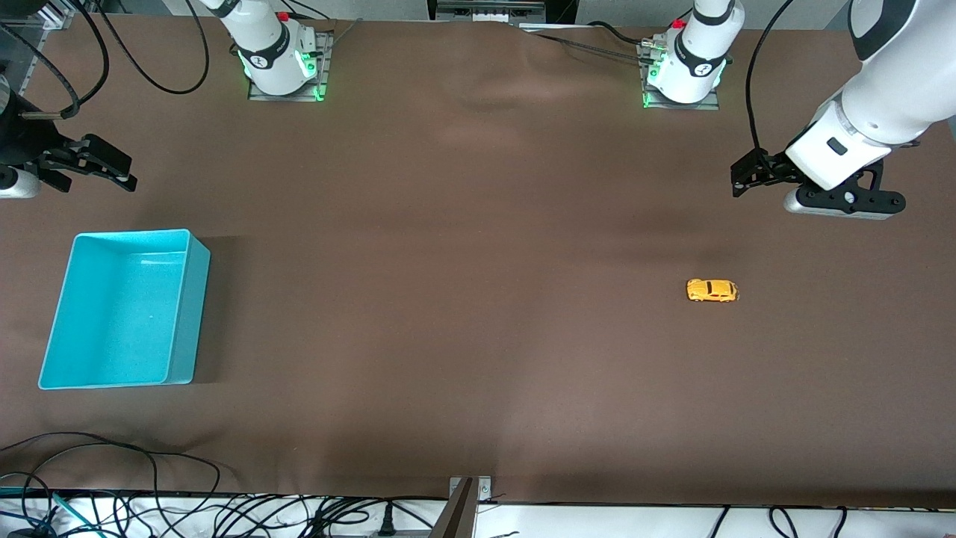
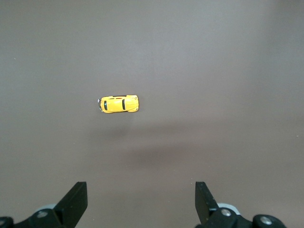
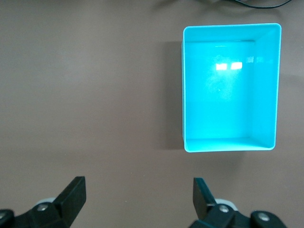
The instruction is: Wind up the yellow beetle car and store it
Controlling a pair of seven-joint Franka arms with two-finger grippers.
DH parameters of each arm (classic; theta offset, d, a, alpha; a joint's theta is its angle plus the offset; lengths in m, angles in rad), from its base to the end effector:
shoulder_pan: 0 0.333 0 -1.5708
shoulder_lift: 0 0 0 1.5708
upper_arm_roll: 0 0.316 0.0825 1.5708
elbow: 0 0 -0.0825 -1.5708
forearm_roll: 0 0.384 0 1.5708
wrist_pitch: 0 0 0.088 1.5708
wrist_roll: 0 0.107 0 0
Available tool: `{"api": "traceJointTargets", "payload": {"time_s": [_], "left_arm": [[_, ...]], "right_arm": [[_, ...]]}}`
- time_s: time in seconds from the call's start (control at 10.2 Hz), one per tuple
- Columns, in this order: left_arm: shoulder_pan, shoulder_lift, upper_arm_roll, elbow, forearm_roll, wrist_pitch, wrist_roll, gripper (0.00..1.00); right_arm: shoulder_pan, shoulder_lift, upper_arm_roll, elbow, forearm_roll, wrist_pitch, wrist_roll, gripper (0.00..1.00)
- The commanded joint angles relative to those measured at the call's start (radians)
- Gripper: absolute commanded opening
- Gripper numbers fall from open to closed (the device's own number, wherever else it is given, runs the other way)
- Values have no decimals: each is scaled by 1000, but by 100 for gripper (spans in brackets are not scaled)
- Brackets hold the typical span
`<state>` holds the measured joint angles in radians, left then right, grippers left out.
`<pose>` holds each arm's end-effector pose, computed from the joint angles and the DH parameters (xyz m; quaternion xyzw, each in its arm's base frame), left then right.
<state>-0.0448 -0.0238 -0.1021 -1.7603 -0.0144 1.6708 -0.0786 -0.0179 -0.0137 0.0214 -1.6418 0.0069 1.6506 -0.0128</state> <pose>0.5419 -0.0821 0.5563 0.9989 -0.0331 -0.0334 0.0022 0.5566 0.0027 0.6055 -0.9999 -0.0079 -0.0113 0.0032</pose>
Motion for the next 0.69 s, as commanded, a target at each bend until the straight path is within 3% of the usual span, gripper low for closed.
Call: {"api": "traceJointTargets", "payload": {"time_s": [0.0, 0.59], "left_arm": [[-7, 7, 9, 21, -13, -19, 22, 100], [-7, 7, 7, 21, -13, -19, 16, 100]], "right_arm": [[1, 8, -2, 20, 1, -26, 43, 100], [1, 8, -5, 23, -1, -31, 54, 100]]}}
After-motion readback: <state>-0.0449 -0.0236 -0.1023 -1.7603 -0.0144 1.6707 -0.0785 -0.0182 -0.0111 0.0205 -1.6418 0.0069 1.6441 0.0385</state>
